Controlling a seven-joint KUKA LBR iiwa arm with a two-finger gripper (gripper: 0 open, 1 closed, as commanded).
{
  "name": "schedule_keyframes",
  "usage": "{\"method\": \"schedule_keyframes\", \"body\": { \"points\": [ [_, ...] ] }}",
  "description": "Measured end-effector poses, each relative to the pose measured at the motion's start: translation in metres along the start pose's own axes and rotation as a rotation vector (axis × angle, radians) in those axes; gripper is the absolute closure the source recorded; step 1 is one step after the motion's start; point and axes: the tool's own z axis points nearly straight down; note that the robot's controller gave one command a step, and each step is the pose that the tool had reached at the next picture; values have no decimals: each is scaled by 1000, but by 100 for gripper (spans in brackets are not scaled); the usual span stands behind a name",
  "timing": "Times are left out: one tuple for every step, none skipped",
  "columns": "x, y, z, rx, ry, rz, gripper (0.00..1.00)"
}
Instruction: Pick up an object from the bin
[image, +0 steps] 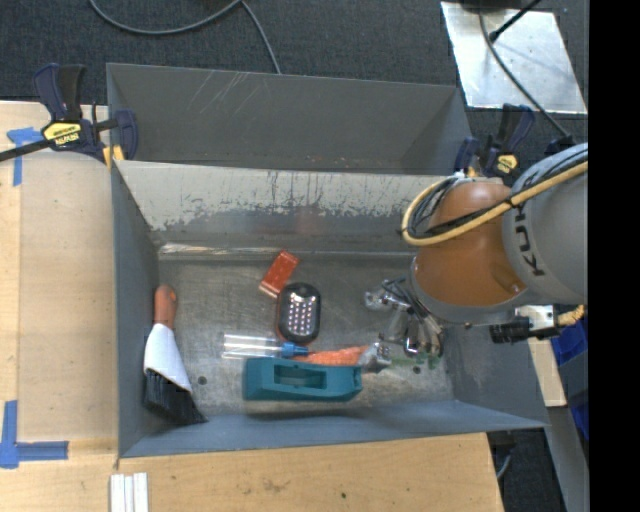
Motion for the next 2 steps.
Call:
{"method": "schedule_keyframes", "body": {
  "points": [
    [-3,39,24,12,-2,284,100],
    [-3,39,24,12,-2,284,100]
  ]
}}
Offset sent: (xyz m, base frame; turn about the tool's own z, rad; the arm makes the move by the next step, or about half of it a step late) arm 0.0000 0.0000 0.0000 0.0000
